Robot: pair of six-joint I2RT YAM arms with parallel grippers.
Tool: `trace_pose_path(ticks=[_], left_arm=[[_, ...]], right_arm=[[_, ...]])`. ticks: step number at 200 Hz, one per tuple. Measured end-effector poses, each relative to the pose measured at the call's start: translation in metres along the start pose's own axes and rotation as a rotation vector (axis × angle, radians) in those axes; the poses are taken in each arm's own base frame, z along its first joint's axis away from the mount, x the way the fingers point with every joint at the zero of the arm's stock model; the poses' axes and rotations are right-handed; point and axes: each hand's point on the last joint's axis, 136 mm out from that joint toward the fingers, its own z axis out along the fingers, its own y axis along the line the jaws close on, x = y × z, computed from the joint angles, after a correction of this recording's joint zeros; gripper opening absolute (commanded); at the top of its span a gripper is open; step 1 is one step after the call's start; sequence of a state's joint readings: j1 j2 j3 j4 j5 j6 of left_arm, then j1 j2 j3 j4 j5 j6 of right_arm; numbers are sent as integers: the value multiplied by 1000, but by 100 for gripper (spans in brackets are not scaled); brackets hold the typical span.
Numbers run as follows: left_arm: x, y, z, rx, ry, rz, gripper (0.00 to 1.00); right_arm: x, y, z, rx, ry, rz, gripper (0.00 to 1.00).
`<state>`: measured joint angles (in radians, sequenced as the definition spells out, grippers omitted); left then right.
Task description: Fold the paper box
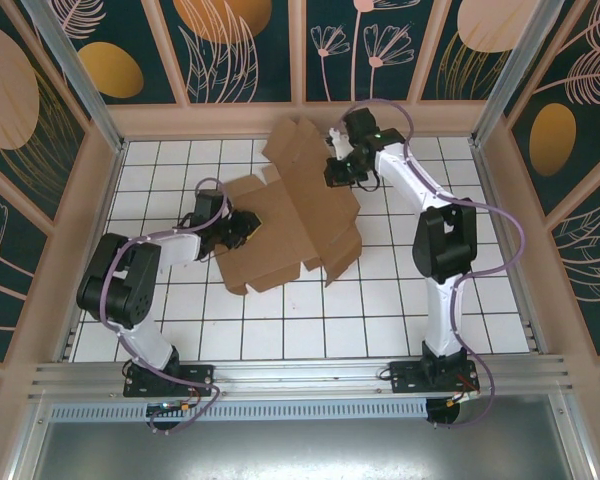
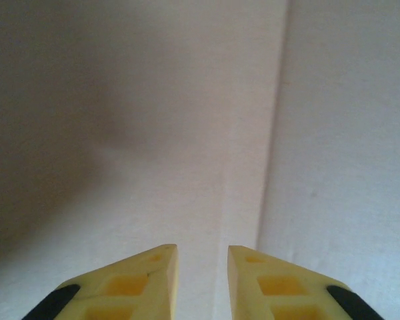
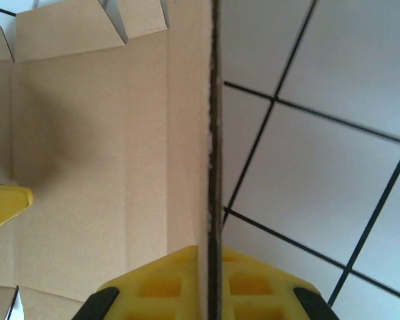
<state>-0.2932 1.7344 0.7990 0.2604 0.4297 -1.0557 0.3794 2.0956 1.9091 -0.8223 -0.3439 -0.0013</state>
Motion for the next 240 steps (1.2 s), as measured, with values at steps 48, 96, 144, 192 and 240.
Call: trace_pose_path(ticks=[48, 96, 144, 192, 240], left_arm=[[11, 41, 5, -59, -9, -99, 10], [6, 43, 5, -74, -43, -98, 8], [4, 44, 4, -79, -50, -97, 8], [4, 44, 4, -79, -52, -94, 7], [4, 44, 4, -79, -53, -94, 6]], right_arm=[[35, -45, 32, 14, 40, 113, 21], [73, -85, 48, 22, 86, 251, 29], [84, -93, 51, 27, 66, 269, 25], [88, -99, 44, 60, 54, 271, 26], [99, -110, 47, 122, 69, 265, 32]])
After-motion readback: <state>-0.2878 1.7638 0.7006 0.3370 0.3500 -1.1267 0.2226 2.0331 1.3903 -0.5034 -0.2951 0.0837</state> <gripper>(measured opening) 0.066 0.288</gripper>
